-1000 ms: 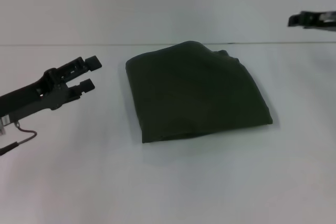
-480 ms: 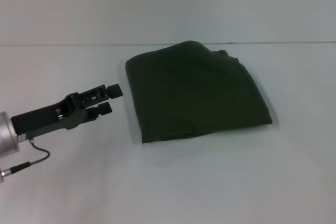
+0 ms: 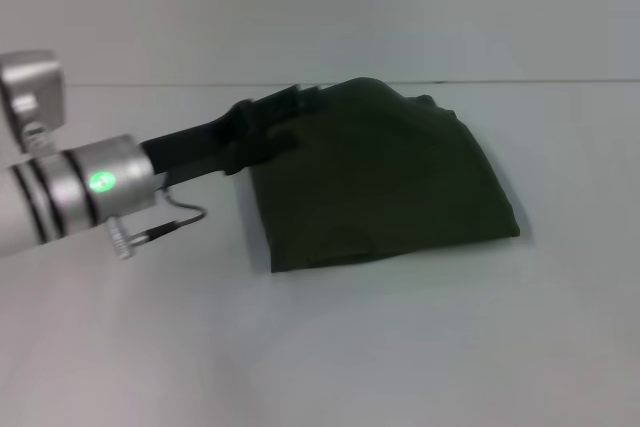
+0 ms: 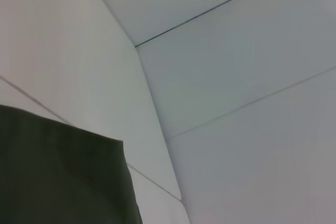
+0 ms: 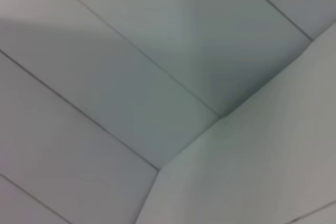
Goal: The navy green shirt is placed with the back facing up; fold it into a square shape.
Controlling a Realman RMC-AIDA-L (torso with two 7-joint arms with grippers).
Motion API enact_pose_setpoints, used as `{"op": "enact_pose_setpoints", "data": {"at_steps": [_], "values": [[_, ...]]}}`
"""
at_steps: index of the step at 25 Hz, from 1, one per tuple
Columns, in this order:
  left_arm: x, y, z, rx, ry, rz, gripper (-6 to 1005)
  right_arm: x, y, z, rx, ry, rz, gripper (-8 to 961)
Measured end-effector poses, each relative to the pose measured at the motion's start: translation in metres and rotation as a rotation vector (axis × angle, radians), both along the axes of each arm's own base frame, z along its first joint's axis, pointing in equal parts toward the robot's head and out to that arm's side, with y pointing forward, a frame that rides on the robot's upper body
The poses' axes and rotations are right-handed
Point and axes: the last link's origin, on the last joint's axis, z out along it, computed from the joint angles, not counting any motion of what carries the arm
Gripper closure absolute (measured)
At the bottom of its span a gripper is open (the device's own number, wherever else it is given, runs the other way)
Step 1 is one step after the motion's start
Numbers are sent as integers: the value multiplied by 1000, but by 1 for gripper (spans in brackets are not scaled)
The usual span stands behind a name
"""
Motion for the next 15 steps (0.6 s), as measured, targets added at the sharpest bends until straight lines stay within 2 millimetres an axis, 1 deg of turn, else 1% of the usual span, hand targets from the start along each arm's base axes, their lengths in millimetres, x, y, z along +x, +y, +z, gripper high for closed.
{"op": "enact_pose_setpoints", "data": {"at_steps": [2, 3, 4, 7, 9, 11, 15], "values": [[10, 9, -9, -2, 8, 10, 62, 0, -1, -2, -17, -9, 3, 77], [21, 18, -17, 0, 27, 13, 62, 1, -2, -3, -23, -11, 3, 59], [25, 21, -20, 4, 37, 12, 62, 2, -4, -3, -24, -11, 0, 42], [29, 24, -24, 8, 54, 9, 63, 6, -8, -4, -33, -16, -10, 40], [29, 25, -22, 14, 56, 7, 63, 6, -8, -6, -54, -32, -11, 38], [26, 24, -17, 29, 58, 6, 62, 2, -4, -11, -103, -70, 5, 38], [14, 16, -5, 53, 108, -61, 62, -21, 18, -25, -263, -181, 75, 38]]}}
